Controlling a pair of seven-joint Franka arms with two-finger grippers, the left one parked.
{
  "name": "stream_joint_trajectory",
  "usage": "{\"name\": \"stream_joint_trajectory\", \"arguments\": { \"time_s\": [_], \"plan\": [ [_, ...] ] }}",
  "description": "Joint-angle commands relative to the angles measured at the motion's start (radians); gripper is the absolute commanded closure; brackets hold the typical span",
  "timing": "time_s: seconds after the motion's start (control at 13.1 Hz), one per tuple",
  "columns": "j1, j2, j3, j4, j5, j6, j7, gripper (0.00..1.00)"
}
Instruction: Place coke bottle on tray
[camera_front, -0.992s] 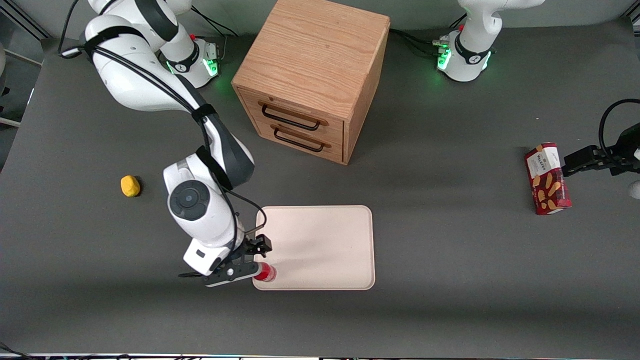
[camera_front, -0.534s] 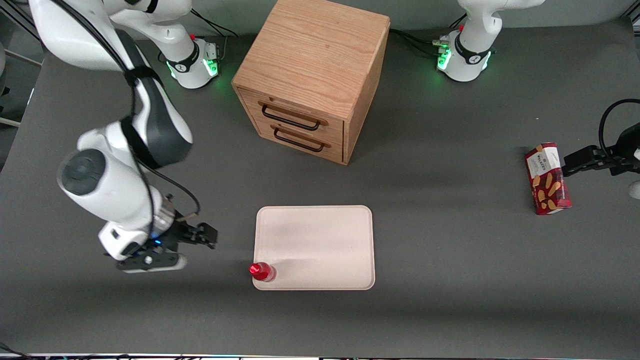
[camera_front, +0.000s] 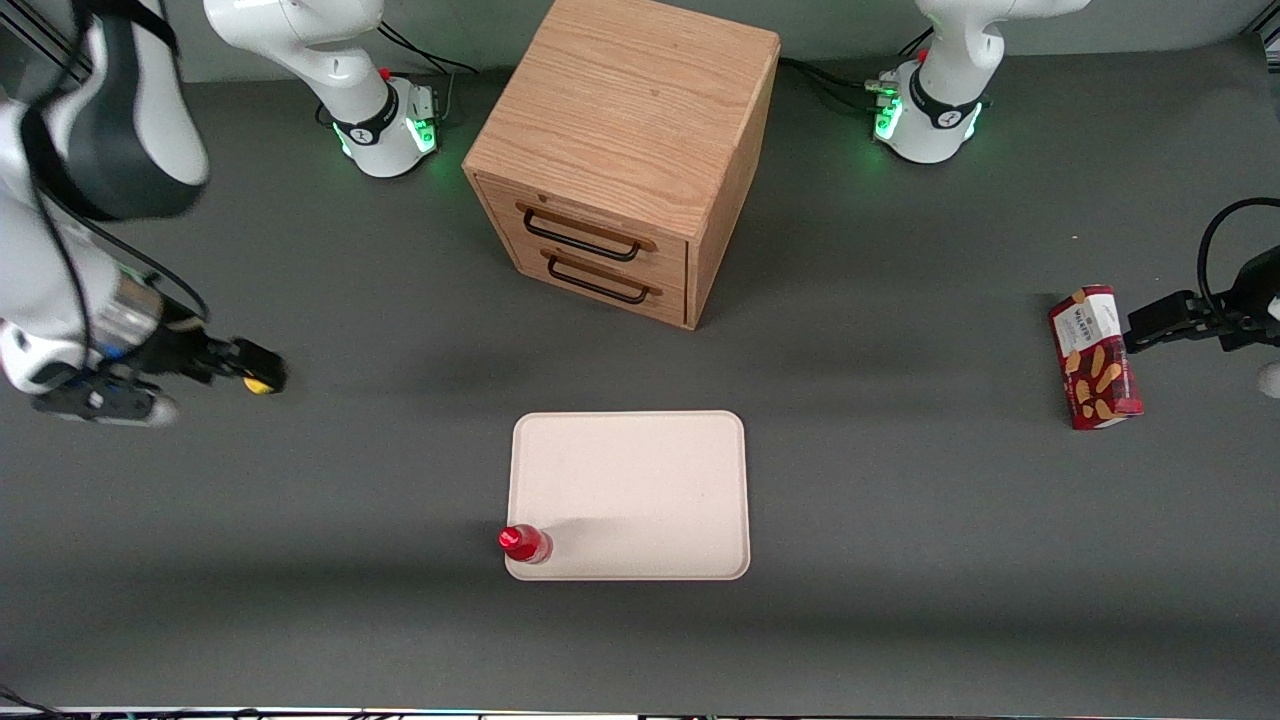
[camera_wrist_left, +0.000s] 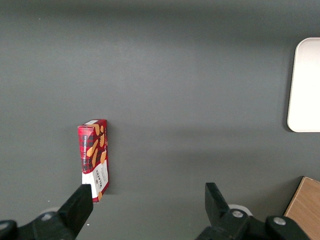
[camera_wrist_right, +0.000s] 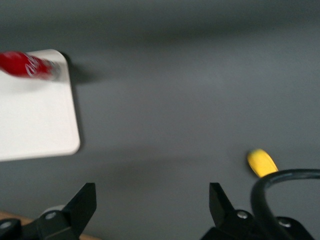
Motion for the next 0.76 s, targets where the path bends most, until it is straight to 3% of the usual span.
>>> {"name": "stream_joint_trajectory", "arguments": {
  "time_s": [0.0,0.23,0.69],
  "plan": [
    [0.010,-0.140,-0.057,-0.069,0.019,-0.083,-0.029,0.00],
    [0.013,-0.215,-0.056,-0.092,-0.035,-0.123,-0.028,0.00],
    [0.012,-0.163,-0.037,-0.049,-0.062,-0.116,0.007,0.00]
  ]
}}
